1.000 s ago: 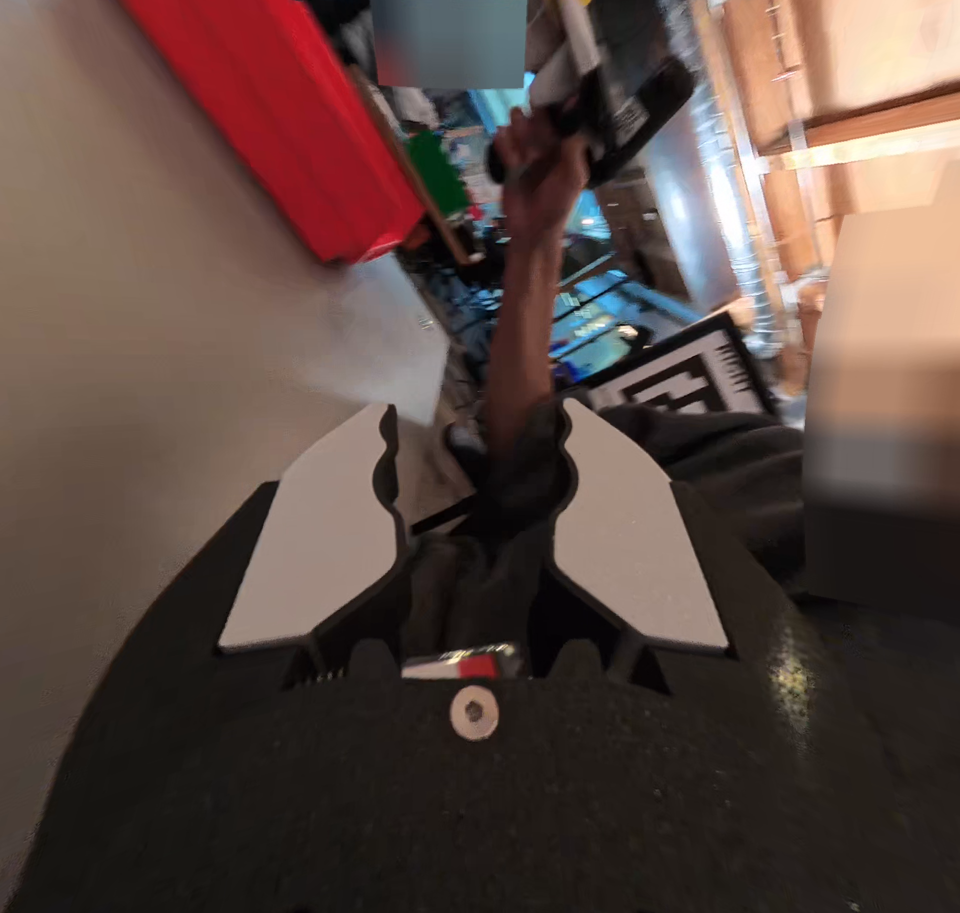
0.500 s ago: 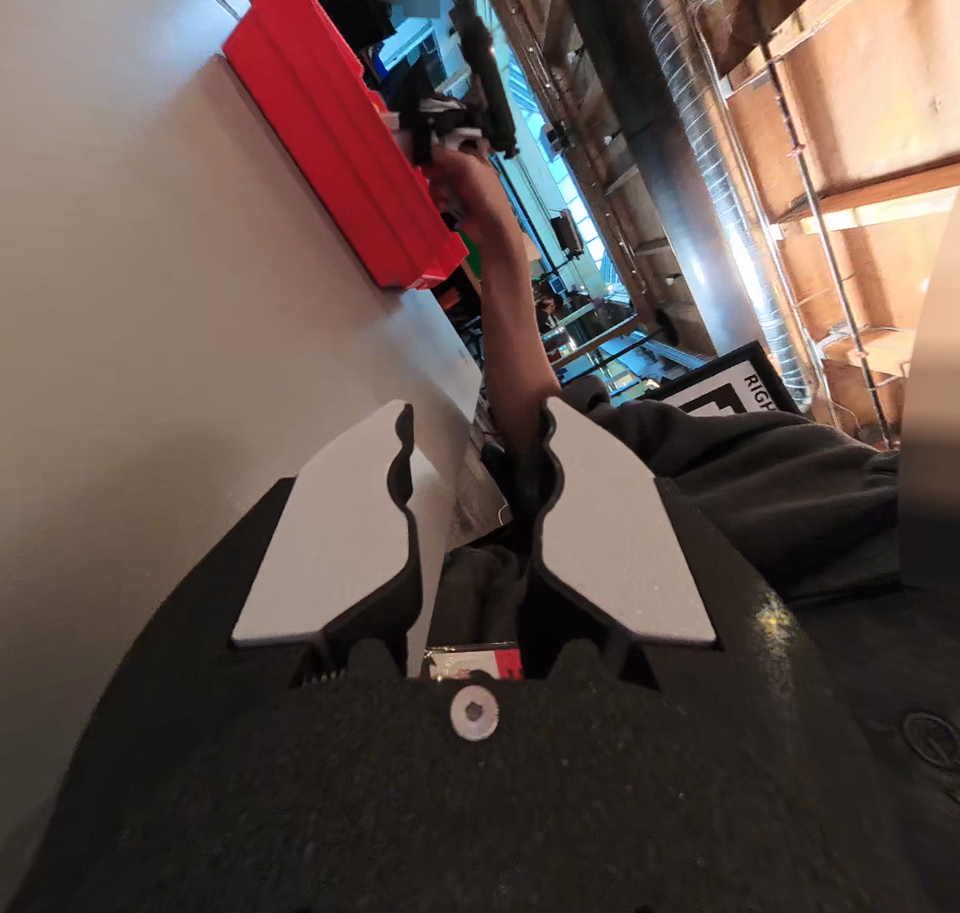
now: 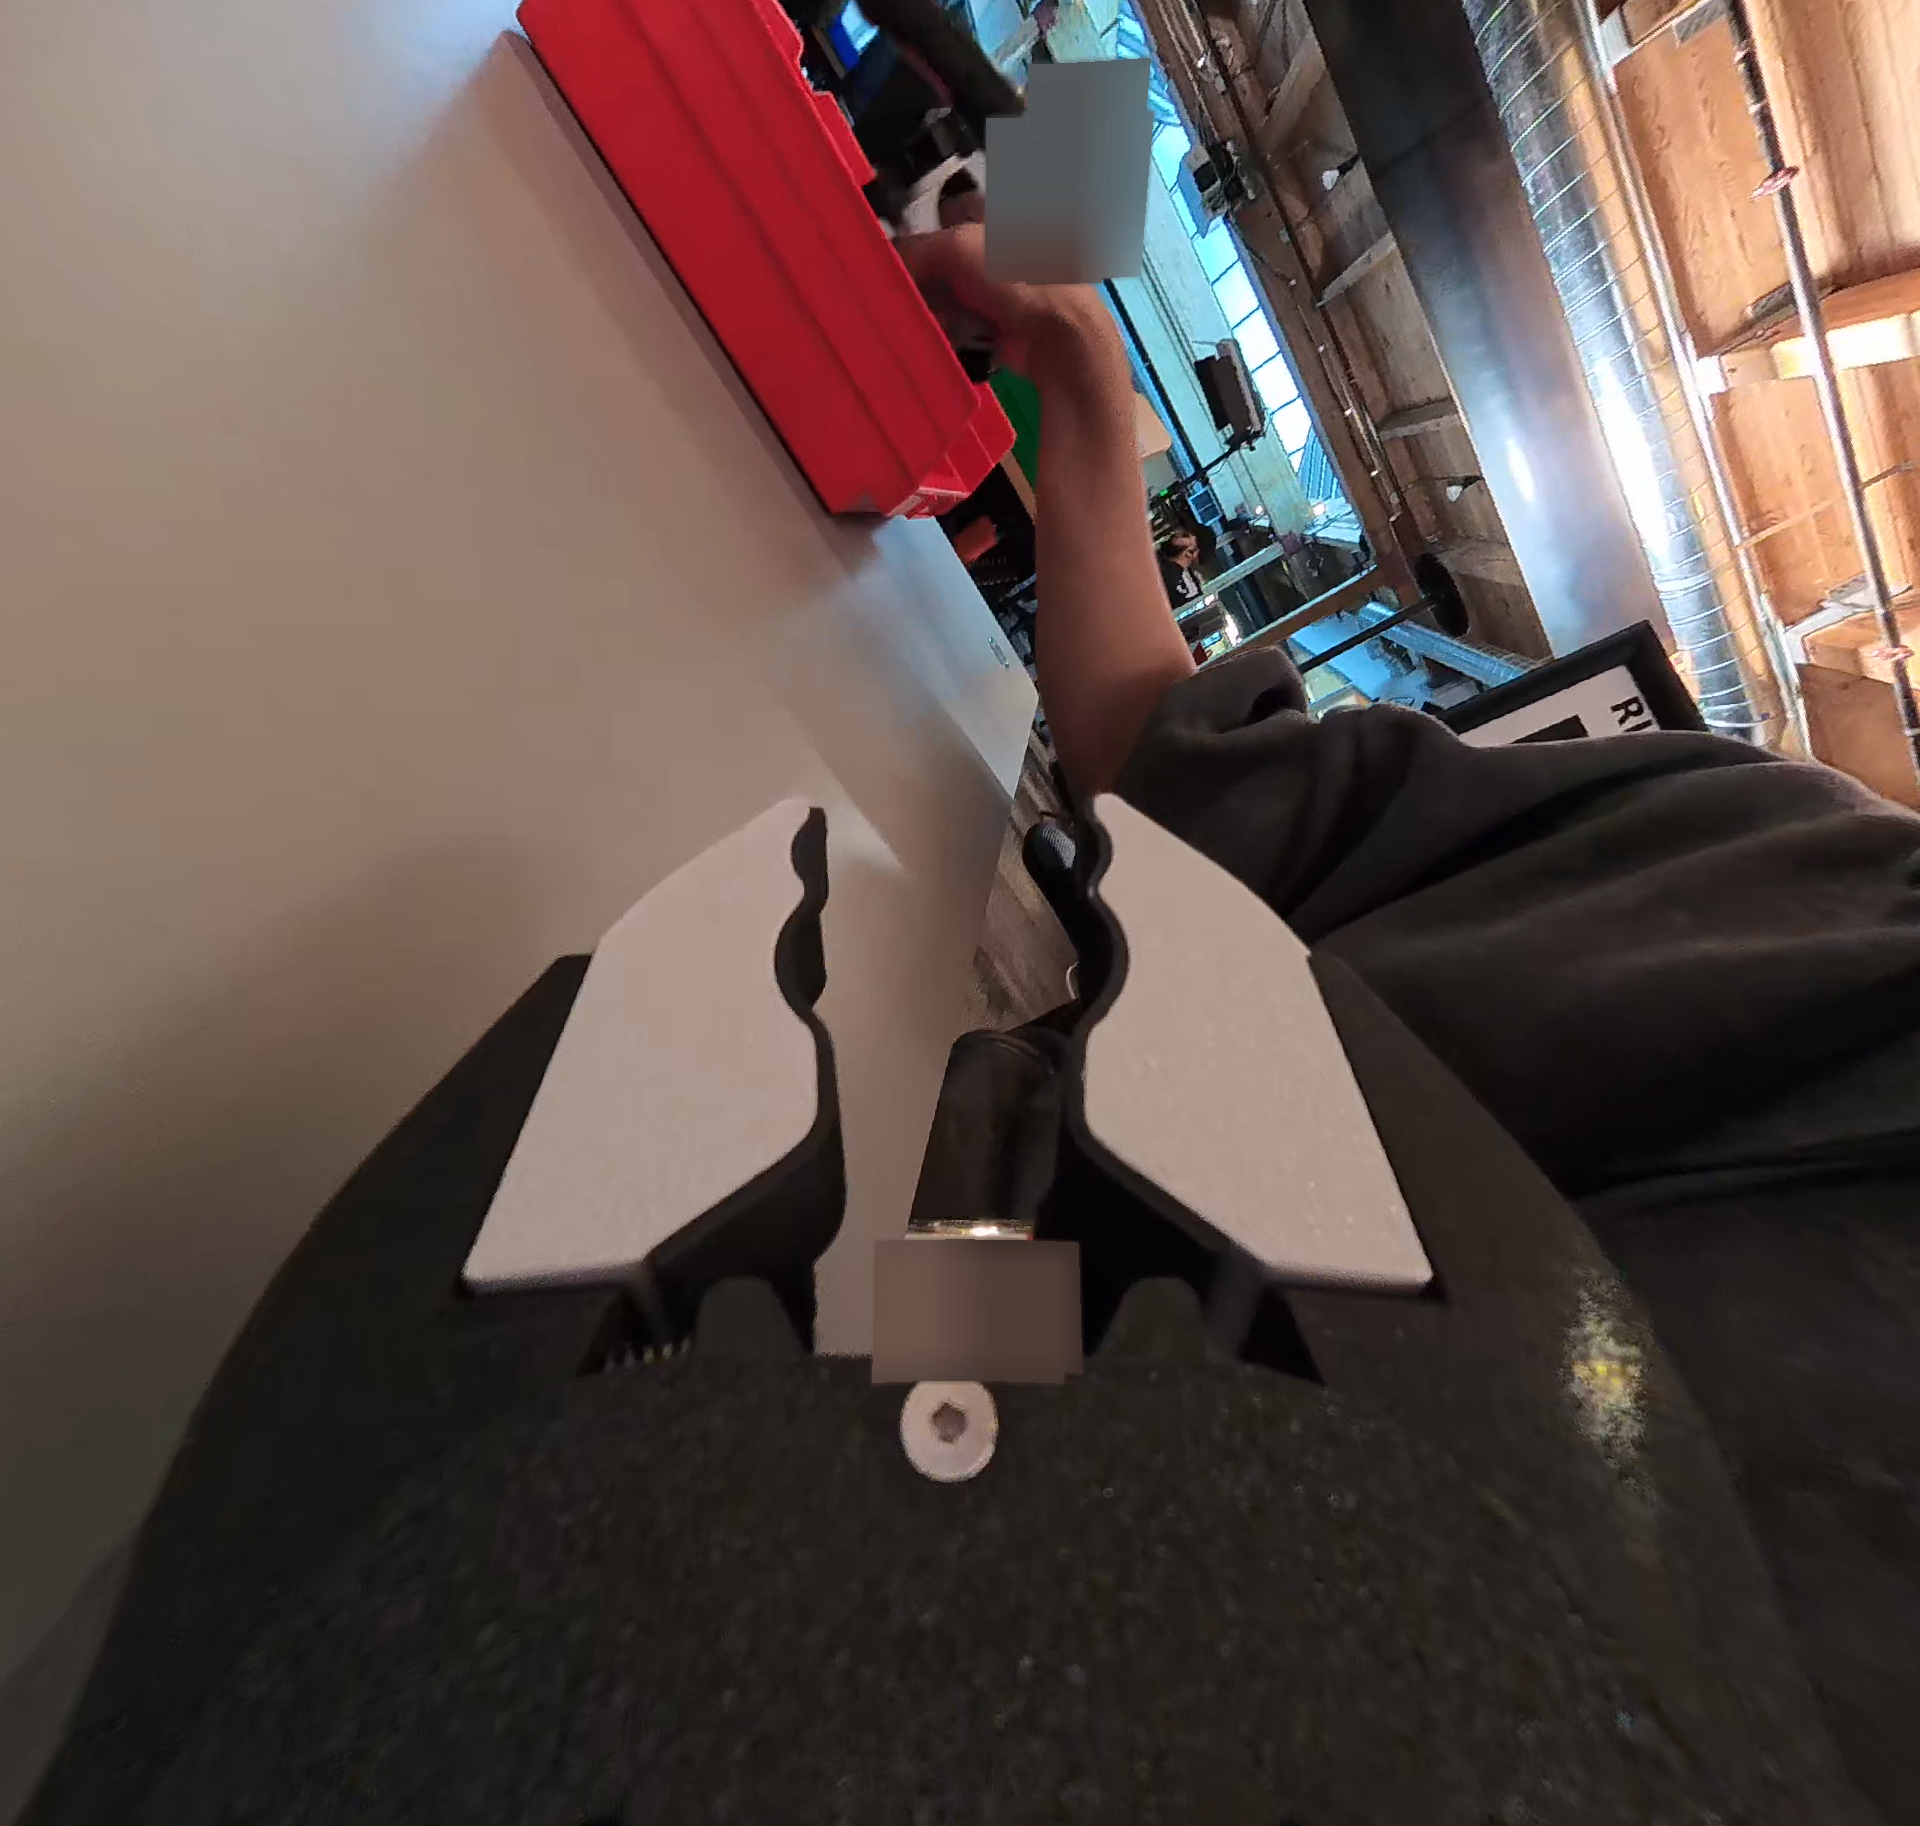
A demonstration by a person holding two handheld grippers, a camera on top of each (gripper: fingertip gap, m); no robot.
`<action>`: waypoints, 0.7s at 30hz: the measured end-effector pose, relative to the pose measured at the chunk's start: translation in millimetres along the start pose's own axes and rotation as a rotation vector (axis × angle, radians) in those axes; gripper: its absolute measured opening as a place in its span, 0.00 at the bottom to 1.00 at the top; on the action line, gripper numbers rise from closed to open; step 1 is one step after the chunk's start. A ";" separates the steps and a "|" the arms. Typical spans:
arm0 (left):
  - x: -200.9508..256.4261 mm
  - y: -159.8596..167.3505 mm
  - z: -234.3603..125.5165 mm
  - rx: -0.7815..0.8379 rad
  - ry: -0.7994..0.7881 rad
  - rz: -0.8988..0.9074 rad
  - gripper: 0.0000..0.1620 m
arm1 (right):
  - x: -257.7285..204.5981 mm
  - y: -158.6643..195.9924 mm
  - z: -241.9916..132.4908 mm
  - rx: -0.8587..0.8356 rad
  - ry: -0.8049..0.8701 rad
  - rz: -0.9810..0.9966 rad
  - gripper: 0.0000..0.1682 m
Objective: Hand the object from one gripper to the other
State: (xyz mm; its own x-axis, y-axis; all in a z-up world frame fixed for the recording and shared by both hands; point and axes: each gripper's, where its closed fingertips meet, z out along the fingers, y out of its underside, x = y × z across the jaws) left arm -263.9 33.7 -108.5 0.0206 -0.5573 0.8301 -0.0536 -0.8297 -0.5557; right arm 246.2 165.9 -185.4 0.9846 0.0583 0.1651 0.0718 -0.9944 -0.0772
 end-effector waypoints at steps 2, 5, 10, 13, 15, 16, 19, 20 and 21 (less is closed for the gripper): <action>-0.4 3.4 0.9 -0.017 -0.019 0.022 0.28 | 11.4 -0.1 -29.2 0.088 0.109 0.008 0.33; 12.3 4.9 0.9 -0.022 0.039 0.038 0.28 | 6.5 -5.3 -95.5 0.356 0.146 0.062 0.33; 19.4 4.9 -3.0 -0.018 0.049 0.097 0.28 | -63.5 20.5 -157.0 0.810 -0.026 0.064 0.32; 16.9 7.2 -5.5 -0.046 -0.035 0.197 0.30 | -155.5 58.2 -159.1 1.014 -0.330 0.013 0.29; 13.1 5.0 -7.8 -0.041 -0.108 0.250 0.33 | -206.7 89.3 -139.3 0.983 -0.431 -0.028 0.30; 12.7 4.9 -9.6 -0.057 -0.143 0.277 0.33 | -226.3 103.8 -127.0 0.938 -0.444 -0.052 0.30; 21.3 -6.4 -24.2 -0.105 -0.299 0.363 0.40 | -258.8 127.5 -113.2 0.905 -0.444 -0.101 0.32; 23.3 -17.3 -33.9 -0.111 -0.365 0.368 0.41 | -261.9 129.5 -114.6 0.925 -0.438 -0.109 0.32; 21.7 -31.5 -46.7 -0.114 -0.449 0.358 0.40 | -263.8 130.0 -116.3 0.944 -0.443 -0.107 0.32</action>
State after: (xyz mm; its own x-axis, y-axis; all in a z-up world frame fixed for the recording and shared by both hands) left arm -308.4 49.3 -70.9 0.4006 -0.7826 0.4764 -0.2422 -0.5919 -0.7687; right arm -22.8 11.0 -124.6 0.9223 0.3587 -0.1437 0.0700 -0.5210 -0.8507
